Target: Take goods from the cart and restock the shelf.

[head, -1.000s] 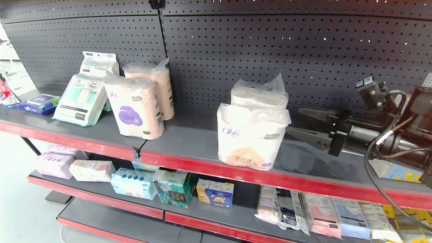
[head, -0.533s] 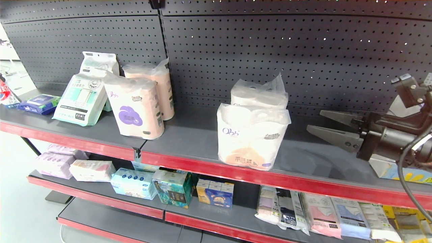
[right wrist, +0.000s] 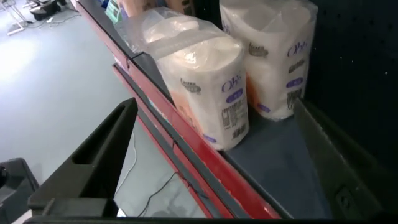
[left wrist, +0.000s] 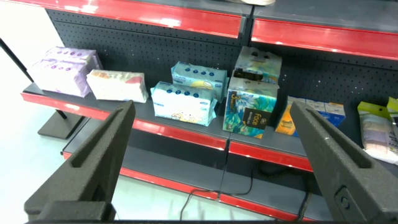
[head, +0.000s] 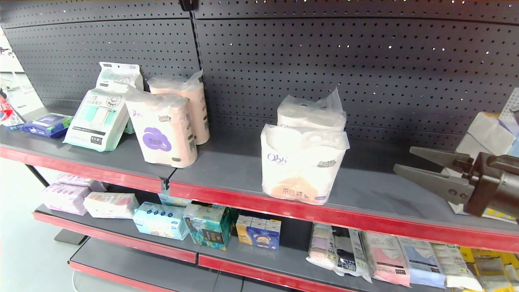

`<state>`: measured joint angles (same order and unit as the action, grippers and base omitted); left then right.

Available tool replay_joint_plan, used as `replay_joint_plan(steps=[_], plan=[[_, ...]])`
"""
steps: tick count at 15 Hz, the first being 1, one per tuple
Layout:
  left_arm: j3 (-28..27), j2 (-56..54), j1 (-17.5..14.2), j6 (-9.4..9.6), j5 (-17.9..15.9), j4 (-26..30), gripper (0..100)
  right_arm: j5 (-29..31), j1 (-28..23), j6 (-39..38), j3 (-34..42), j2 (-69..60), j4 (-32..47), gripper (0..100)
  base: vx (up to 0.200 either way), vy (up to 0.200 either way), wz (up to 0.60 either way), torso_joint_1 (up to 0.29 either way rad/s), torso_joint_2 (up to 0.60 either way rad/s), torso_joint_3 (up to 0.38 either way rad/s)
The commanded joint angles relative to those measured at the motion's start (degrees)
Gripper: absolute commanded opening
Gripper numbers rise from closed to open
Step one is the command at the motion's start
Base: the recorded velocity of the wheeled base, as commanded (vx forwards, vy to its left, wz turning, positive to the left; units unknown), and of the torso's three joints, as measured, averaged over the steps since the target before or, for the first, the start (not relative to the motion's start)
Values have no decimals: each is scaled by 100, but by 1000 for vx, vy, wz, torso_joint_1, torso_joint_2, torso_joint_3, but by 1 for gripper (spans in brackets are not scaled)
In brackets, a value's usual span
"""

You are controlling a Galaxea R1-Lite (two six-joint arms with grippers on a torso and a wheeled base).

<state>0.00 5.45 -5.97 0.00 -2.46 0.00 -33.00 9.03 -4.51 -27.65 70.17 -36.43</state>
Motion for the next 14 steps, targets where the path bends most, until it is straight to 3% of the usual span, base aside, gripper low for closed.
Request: replay_joint_plan(steps=[1,7,10,12,14], plan=[[0,9,0,0,0,0,100,22,-130,20,102,-592,276,100,0,0,0,0,0,0],[0,9,0,0,0,0,100,1252,-1062,847,664,-2640,2324,100,0,0,0,0,0,0],[0,9,0,0,0,0,100,1516,-1387,987,1262,-3466,2588,100,0,0,0,0,0,0],[0,9,0,0,0,0,100,2280,-1510,1049,1807,-3993,2588,100,0,0,0,0,0,0],[0,9,0,0,0,0,100,2430,-1773,1066,2334,-4609,2579,100,0,0,0,0,0,0]])
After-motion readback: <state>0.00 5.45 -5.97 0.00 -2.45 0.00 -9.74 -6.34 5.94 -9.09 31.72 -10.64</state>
